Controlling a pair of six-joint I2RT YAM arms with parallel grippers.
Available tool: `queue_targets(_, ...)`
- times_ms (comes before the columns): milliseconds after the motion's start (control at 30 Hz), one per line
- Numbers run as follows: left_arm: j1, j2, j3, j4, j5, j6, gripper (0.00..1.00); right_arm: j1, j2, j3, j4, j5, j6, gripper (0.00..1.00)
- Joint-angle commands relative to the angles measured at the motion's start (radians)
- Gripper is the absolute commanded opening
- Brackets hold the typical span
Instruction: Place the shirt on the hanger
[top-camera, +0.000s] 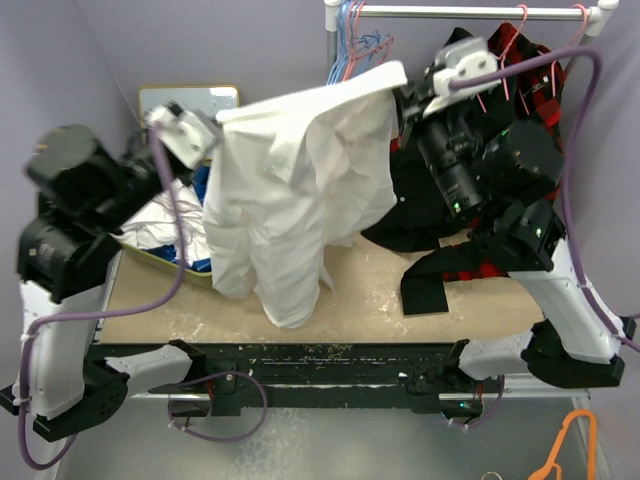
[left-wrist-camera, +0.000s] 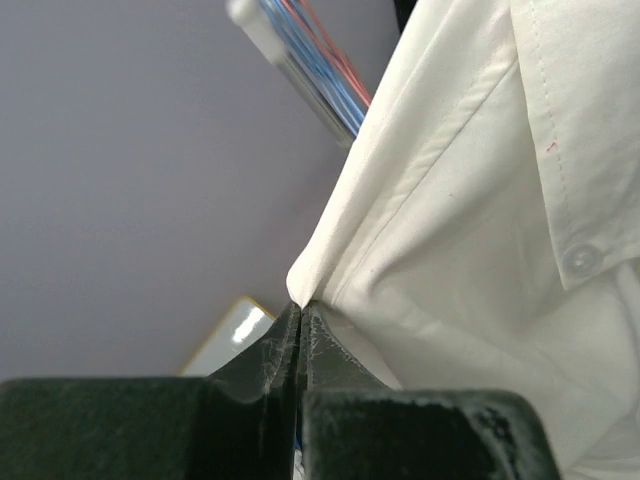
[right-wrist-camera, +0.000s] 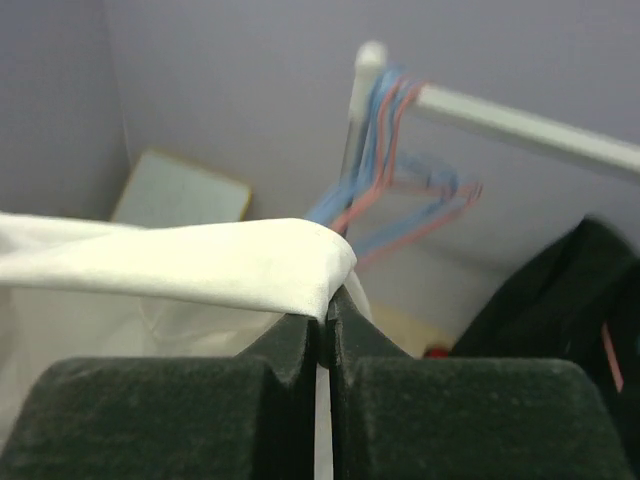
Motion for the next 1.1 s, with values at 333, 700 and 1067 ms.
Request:
queue_targets(333, 0.081, -0.02, -0.843, 0.191, 0.086, -0.195, 0.0, -0.1, -0.308, -1.12, 0.108, -0.427, 0.733, 0.0)
queue_targets(700, 0.096, 0.351, -0.618, 0.258, 0.013, -0.271, 0.0, -0.477, 0.118, -1.016, 0.226, -0.781, 0.779, 0.0)
queue_targets(1067, 0.132, 0.428, -0.516, 0.181, 0.015, -0.319, 0.24, -0.574, 0.22, -0.871, 0.186, -0.957, 0.682, 0.22)
